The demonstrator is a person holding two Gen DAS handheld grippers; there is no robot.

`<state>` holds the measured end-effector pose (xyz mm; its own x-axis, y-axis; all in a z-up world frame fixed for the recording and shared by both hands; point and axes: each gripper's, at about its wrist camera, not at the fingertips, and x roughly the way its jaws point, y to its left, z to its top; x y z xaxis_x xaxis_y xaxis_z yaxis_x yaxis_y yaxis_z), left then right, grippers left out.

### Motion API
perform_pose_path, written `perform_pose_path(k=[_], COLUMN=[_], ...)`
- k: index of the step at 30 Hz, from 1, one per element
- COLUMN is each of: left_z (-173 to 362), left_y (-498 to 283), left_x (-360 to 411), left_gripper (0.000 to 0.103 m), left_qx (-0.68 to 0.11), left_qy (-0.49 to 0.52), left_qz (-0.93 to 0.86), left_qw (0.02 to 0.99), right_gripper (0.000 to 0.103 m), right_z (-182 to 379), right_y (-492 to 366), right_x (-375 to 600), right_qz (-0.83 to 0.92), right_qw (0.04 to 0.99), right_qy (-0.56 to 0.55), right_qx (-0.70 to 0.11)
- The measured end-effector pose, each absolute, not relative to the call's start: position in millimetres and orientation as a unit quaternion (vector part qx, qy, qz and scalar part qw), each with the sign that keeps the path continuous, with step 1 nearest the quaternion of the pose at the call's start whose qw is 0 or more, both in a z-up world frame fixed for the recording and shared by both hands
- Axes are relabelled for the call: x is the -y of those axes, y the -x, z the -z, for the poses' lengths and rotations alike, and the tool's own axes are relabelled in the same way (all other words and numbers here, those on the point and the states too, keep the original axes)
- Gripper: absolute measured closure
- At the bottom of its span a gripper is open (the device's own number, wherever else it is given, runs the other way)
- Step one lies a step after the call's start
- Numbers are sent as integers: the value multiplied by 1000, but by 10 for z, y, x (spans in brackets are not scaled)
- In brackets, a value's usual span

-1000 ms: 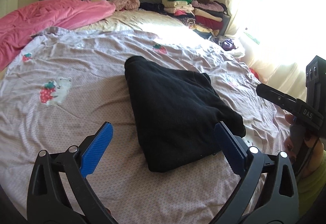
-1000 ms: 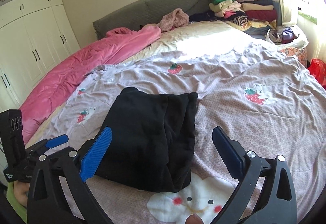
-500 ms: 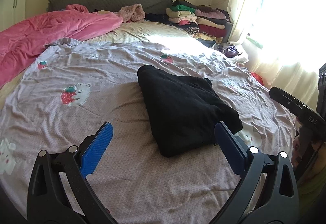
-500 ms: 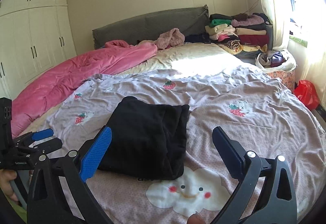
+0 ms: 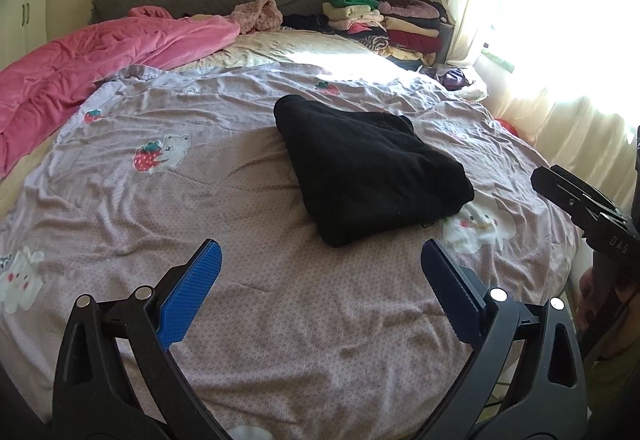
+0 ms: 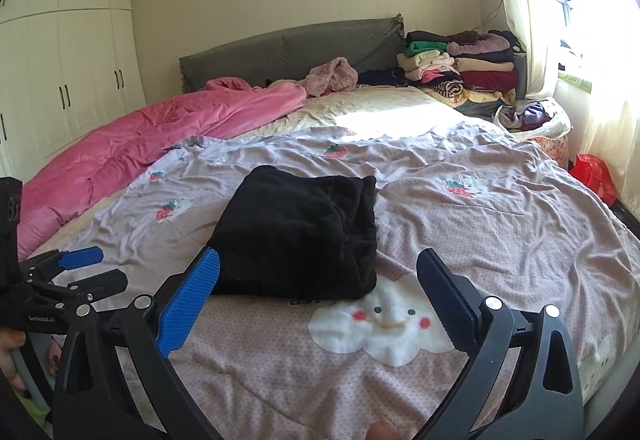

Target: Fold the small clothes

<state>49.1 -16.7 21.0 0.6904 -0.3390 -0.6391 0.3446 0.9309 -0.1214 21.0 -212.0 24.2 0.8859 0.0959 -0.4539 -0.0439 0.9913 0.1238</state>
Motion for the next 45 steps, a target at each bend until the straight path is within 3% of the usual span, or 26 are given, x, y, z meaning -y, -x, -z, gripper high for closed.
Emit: perform_pose_path(k=[10,45], left_z=[50,-20], left_y=[-535,-525], left_x=[45,-3], left_gripper=[9,9], left_qx=[-385,-378], left_qy=[11,4], left_qz=[153,137], left_qw=[910,916], right_gripper=[5,5], right_z=[234,151], right_y=[-176,-192], right_x=[1974,1920], right_qz=[-11,-15], right_qw=[952,956], right_qy=[-49,-34], right_qx=[-302,-290])
